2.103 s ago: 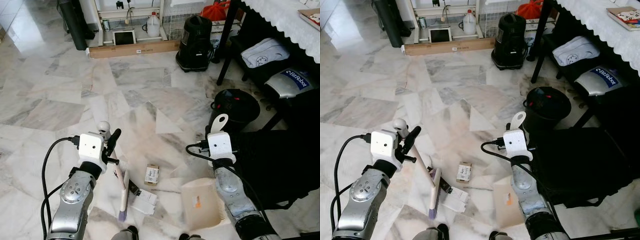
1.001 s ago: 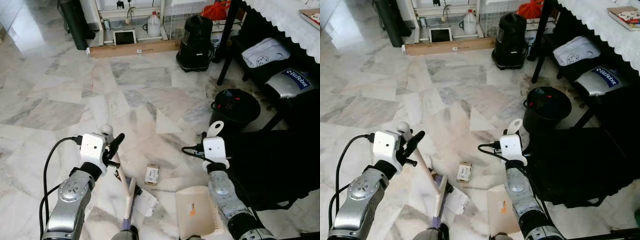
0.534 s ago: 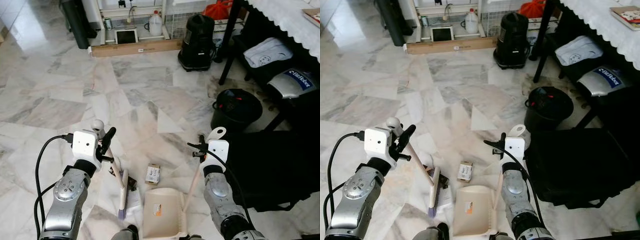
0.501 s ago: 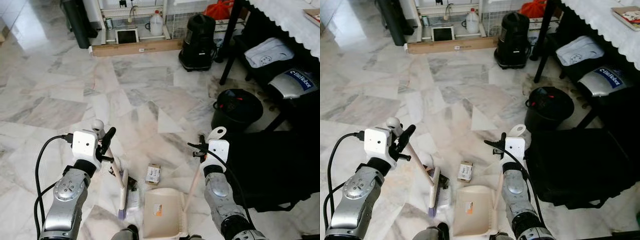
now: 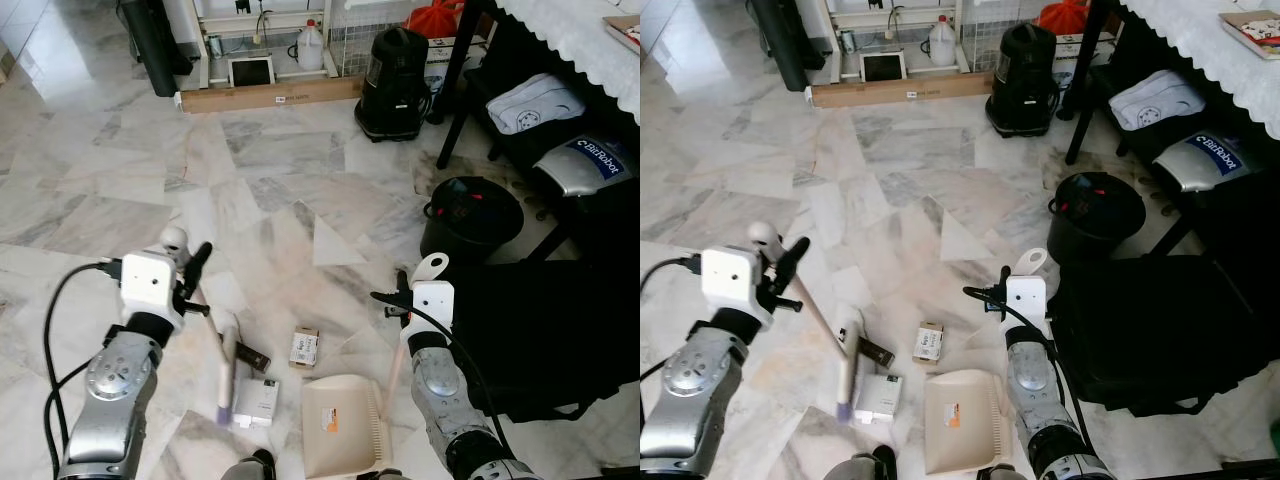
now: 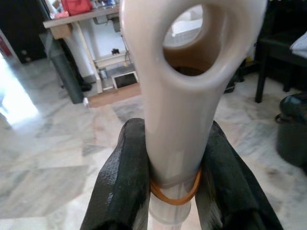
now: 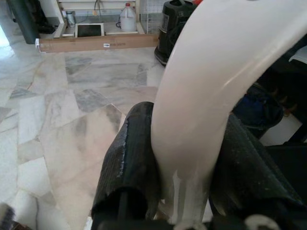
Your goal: Sweep floor
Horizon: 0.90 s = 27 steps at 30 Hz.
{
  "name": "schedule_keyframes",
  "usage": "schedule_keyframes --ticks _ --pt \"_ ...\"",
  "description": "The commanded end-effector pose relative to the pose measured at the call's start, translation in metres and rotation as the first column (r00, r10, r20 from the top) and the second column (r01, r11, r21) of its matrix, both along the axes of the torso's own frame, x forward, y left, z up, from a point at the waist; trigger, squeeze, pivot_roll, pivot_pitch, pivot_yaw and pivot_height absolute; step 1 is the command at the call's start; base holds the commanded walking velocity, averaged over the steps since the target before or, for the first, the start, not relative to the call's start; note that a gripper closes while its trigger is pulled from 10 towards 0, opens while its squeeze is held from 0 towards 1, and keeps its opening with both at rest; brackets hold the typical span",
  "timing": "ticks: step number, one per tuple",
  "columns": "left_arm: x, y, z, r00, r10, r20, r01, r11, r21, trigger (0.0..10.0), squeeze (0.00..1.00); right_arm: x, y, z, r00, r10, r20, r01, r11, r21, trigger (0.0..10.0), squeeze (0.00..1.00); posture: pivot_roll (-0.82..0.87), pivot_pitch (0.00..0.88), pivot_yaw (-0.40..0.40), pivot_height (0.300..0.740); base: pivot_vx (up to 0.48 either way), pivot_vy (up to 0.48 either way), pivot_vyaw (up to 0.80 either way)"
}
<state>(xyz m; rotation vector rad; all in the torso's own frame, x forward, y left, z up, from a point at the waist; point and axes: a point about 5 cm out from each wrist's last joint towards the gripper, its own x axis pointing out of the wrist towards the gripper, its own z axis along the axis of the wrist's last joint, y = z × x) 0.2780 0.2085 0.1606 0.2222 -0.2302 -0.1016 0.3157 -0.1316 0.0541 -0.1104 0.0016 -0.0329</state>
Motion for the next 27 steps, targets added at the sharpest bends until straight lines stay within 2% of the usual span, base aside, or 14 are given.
schedule_keyframes --ticks 1,3,10,19,27 --pt "-0.002 0.002 0.014 0.997 0.016 0.073 -0.019 0.999 0.038 10.0 0.0 -0.001 0.001 -0.003 1.0 0.011 -0.009 -0.012 1.0 -0.022 10.0 0.0 0.17 0.181 0.012 0.74 0.0 0.0 0.0" --pt "-0.003 0.007 0.009 0.997 0.058 0.058 -0.062 0.996 0.07 10.0 0.0 -0.001 0.001 -0.003 1.0 0.01 -0.008 -0.011 1.0 -0.025 10.0 0.0 0.17 0.182 0.012 0.74 0.0 0.0 0.0" --pt "-0.004 0.011 -0.012 0.997 0.07 -0.027 -0.068 0.995 0.078 10.0 0.0 -0.003 0.0 -0.005 1.0 0.009 -0.011 -0.009 1.0 -0.029 10.0 0.0 0.17 0.186 0.012 0.74 0.0 0.0 0.0" --pt "-0.004 0.008 -0.032 0.993 0.055 -0.1 -0.053 0.998 0.014 10.0 0.0 -0.003 -0.004 0.0 0.999 -0.034 0.033 0.035 0.999 -0.033 10.0 0.0 0.17 0.193 0.01 0.74 0.0 0.0 0.0" --pt "-0.003 0.004 -0.035 0.993 0.033 -0.114 -0.034 0.999 -0.007 10.0 0.0 -0.002 -0.004 0.004 0.997 -0.04 0.064 0.042 0.999 -0.027 10.0 0.0 0.17 0.195 0.014 0.74 0.0 0.0 0.0"
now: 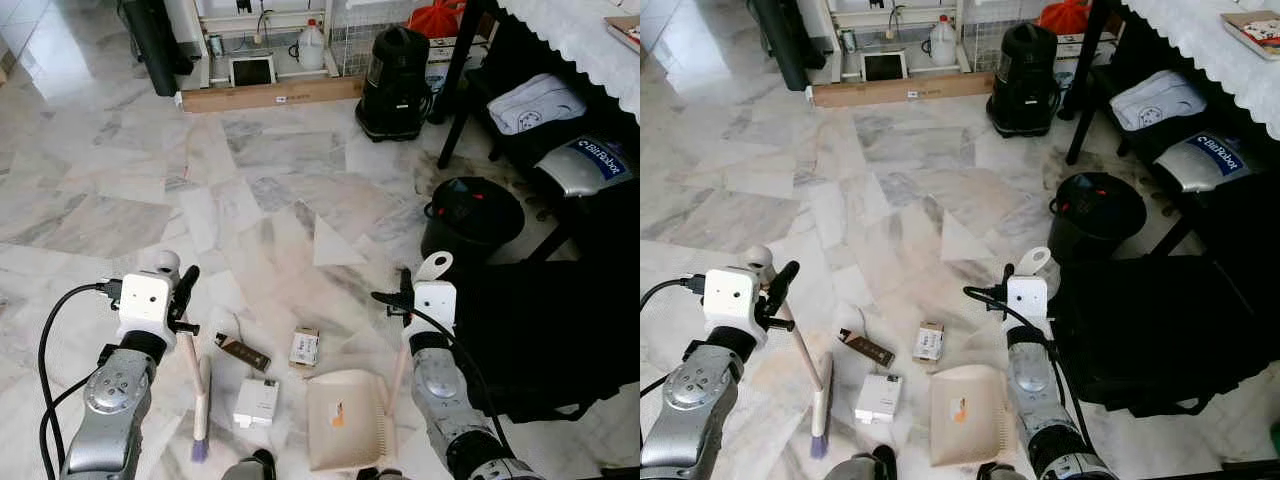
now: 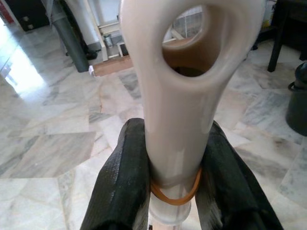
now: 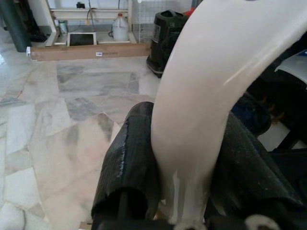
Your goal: Sweep floor
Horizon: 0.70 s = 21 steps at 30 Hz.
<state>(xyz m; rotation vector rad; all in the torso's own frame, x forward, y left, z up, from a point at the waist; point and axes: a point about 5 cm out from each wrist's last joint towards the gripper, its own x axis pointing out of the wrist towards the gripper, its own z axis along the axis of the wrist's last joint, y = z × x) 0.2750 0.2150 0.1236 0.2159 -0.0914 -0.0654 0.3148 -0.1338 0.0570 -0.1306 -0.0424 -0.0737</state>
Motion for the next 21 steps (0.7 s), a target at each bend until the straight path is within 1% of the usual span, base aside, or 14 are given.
schedule_keyframes --ticks 1,6,10,16,21 --pt "0.0 -0.003 0.001 1.0 -0.019 0.019 0.019 1.0 -0.006 10.0 0.0 0.0 -0.001 0.001 1.0 -0.003 0.018 0.003 1.0 -0.007 10.0 0.0 0.17 0.196 0.014 0.74 0.0 0.0 0.0" --pt "0.001 -0.006 0.0 0.999 -0.043 0.006 0.043 0.999 -0.015 10.0 0.0 -0.001 0.0 -0.002 1.0 0.001 0.003 -0.001 1.0 -0.006 10.0 0.0 0.17 0.197 0.016 0.74 0.0 0.0 0.0" --pt "0.003 -0.008 -0.003 0.997 -0.072 -0.027 0.071 0.997 -0.035 10.0 0.0 -0.005 0.003 -0.009 0.999 0.018 -0.033 -0.018 1.0 -0.006 10.0 0.0 0.17 0.2 0.018 0.74 0.0 0.0 0.0" --pt "0.004 -0.008 -0.007 0.994 -0.089 -0.056 0.087 0.995 -0.038 10.0 0.0 -0.01 0.006 -0.018 0.996 0.04 -0.078 -0.04 0.999 0.004 10.0 0.0 0.18 0.202 0.022 0.74 0.0 0.0 0.0" --pt "0.005 -0.01 -0.012 0.99 -0.113 -0.085 0.107 0.992 -0.07 10.0 0.0 -0.012 0.007 -0.021 0.994 0.042 -0.098 -0.042 0.999 0.008 10.0 0.0 0.18 0.202 0.024 0.74 0.0 0.0 0.0"
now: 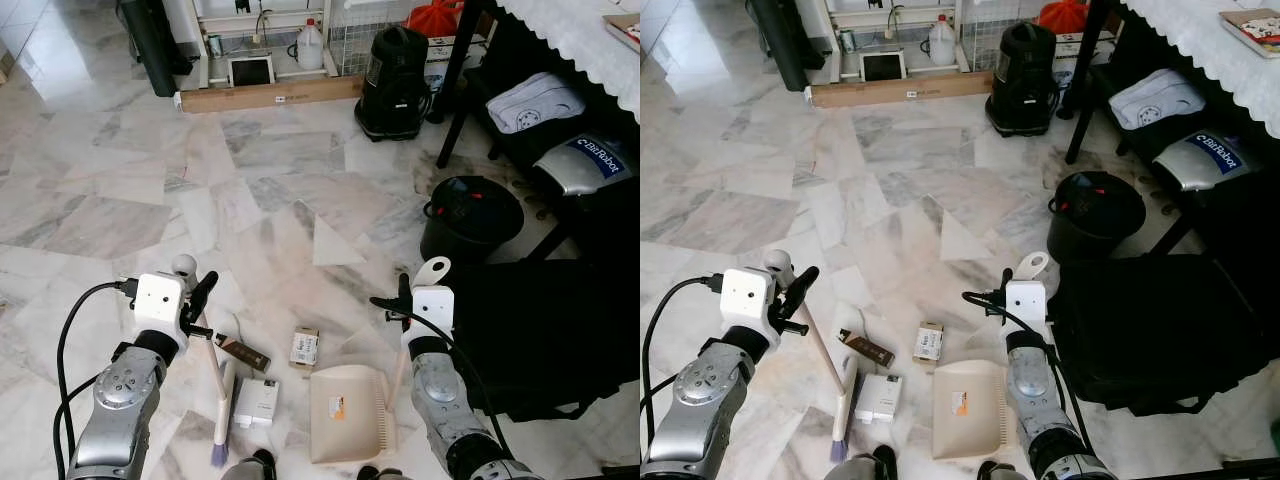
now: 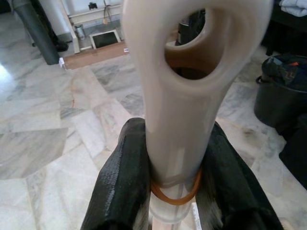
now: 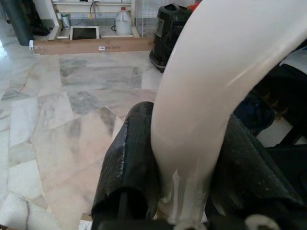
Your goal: Sweep floor
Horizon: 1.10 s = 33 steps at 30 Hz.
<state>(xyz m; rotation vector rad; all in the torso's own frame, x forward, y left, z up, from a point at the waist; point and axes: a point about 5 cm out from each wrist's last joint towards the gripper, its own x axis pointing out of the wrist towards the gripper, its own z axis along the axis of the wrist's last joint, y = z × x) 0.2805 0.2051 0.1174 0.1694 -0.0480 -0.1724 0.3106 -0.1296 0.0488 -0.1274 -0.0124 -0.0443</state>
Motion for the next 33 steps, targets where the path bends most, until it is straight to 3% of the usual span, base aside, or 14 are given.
schedule_keyframes --ticks 1,12,15,18,23,33 --pt "0.0 -0.001 -0.007 0.999 -0.012 -0.039 0.011 1.0 -0.026 10.0 0.0 -0.008 0.003 -0.013 0.998 0.016 -0.067 -0.016 1.0 0.002 10.0 0.0 0.18 0.202 0.024 0.74 0.0 0.0 0.0" --pt "-0.002 -0.007 -0.017 0.99 -0.077 -0.122 0.069 0.995 -0.066 10.0 0.0 -0.006 0.004 -0.013 0.997 0.024 -0.075 -0.023 1.0 0.007 10.0 0.0 0.17 0.204 0.024 0.74 0.0 0.0 0.0" --pt "-0.003 -0.008 -0.019 0.986 -0.09 -0.14 0.075 0.991 -0.112 10.0 0.0 -0.006 0.004 -0.013 0.997 0.026 -0.076 -0.026 1.0 0.007 10.0 0.0 0.17 0.205 0.024 0.74 0.0 0.0 0.0" --pt "-0.001 -0.005 -0.015 0.988 -0.086 -0.13 0.061 0.981 -0.186 10.0 0.0 -0.006 0.005 -0.013 0.997 0.029 -0.077 -0.028 1.0 0.007 10.0 0.0 0.17 0.204 0.023 0.74 0.0 0.0 0.0" --pt "0.0 -0.004 -0.011 0.988 -0.096 -0.122 0.071 0.978 -0.194 10.0 0.0 -0.006 0.004 -0.014 0.996 0.029 -0.086 -0.029 1.0 0.004 10.0 0.0 0.17 0.203 0.022 0.74 0.0 0.0 0.0" --pt "0.005 -0.011 0.01 0.986 -0.157 -0.061 0.13 0.941 -0.312 10.0 0.0 -0.006 0.004 -0.015 0.995 0.028 -0.092 -0.028 1.0 0.0 10.0 0.0 0.17 0.202 0.021 0.74 0.0 0.0 0.0"
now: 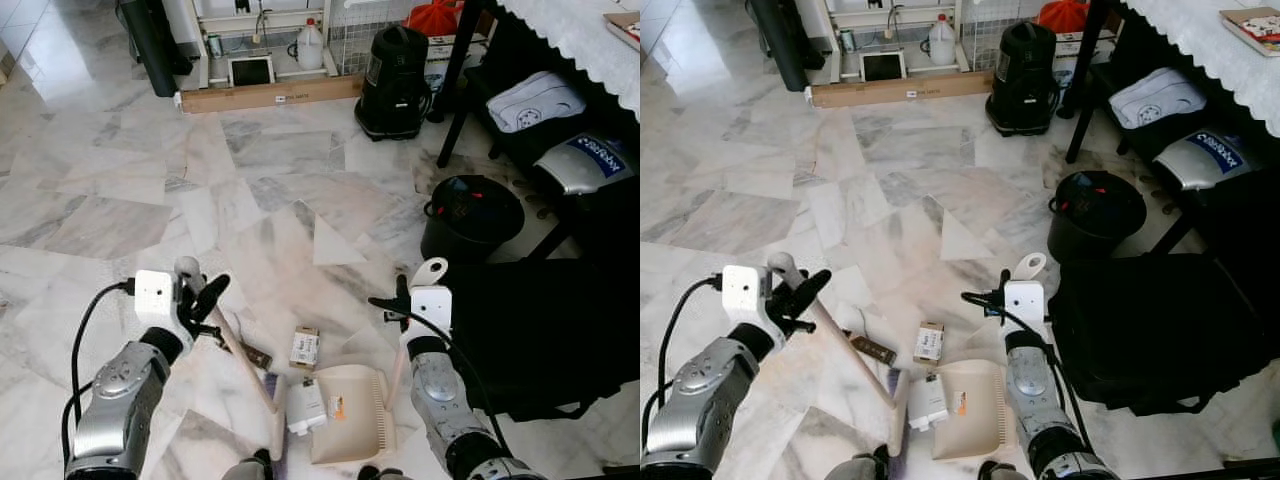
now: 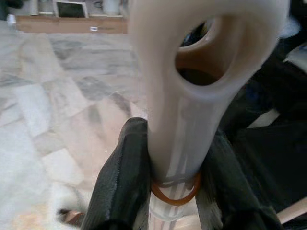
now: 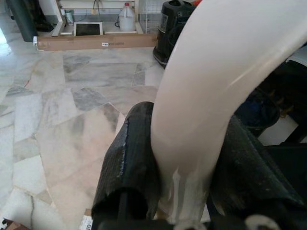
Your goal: Sweep floor
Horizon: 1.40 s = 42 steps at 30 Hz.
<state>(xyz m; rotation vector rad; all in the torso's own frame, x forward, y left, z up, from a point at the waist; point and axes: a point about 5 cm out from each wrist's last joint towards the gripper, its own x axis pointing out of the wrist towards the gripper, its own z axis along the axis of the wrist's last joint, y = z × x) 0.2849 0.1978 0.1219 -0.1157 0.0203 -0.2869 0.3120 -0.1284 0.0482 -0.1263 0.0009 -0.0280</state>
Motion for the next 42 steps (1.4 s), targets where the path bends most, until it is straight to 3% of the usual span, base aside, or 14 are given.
schedule_keyframes --ticks 1,9,19,26,29,34,41,42 --pt "0.0 -0.005 0.008 0.999 -0.041 0.025 0.042 0.998 -0.055 10.0 0.0 -0.007 0.002 -0.014 0.997 0.012 -0.079 -0.012 1.0 -0.004 10.0 0.0 0.17 0.202 0.02 0.74 0.0 0.0 0.0" --pt "0.0 -0.011 0.017 0.996 -0.081 0.04 0.084 0.994 -0.069 10.0 0.0 -0.006 0.003 -0.013 0.997 0.012 -0.074 -0.012 1.0 -0.003 10.0 0.0 0.17 0.199 0.019 0.74 0.0 0.0 0.0" --pt "0.005 -0.008 0.04 0.987 0.029 0.158 -0.013 0.995 -0.1 10.0 0.0 -0.001 -0.002 -0.007 0.998 -0.008 -0.055 0.01 1.0 0.029 10.0 0.0 0.17 0.184 0.017 0.74 0.0 0.0 0.0" --pt "0.006 -0.005 0.067 0.946 0.138 0.292 -0.105 0.987 -0.124 10.0 0.0 0.003 -0.004 0.0 0.999 -0.022 -0.028 0.024 0.997 0.074 10.0 0.0 0.17 0.163 0.015 0.74 0.0 0.0 0.0" --pt "0.006 -0.003 0.071 0.94 0.151 0.307 -0.119 0.985 -0.122 10.0 0.0 0.004 -0.005 0.001 0.999 -0.023 -0.024 0.025 0.997 0.077 10.0 0.0 0.16 0.157 0.015 0.74 0.0 0.0 0.0" --pt "0.006 0.005 0.086 0.894 0.222 0.39 -0.208 0.975 -0.077 10.0 0.0 0.006 -0.01 0.008 0.999 -0.033 0.016 0.031 0.996 0.085 10.0 0.0 0.16 0.147 0.01 0.74 0.0 0.0 0.0" --pt "0.005 0.005 0.082 0.879 0.25 0.406 -0.258 0.965 -0.036 10.0 0.0 0.01 -0.016 0.021 0.995 -0.034 0.089 0.025 0.995 0.097 10.0 0.0 0.15 0.154 0.003 0.74 0.0 0.0 0.0" --pt "0.004 0.003 0.079 0.882 0.232 0.411 -0.257 0.966 0.005 10.0 0.0 0.011 -0.018 0.026 0.993 -0.041 0.114 0.028 0.993 0.111 10.0 0.0 0.15 0.154 0.003 0.74 0.0 0.0 0.0"
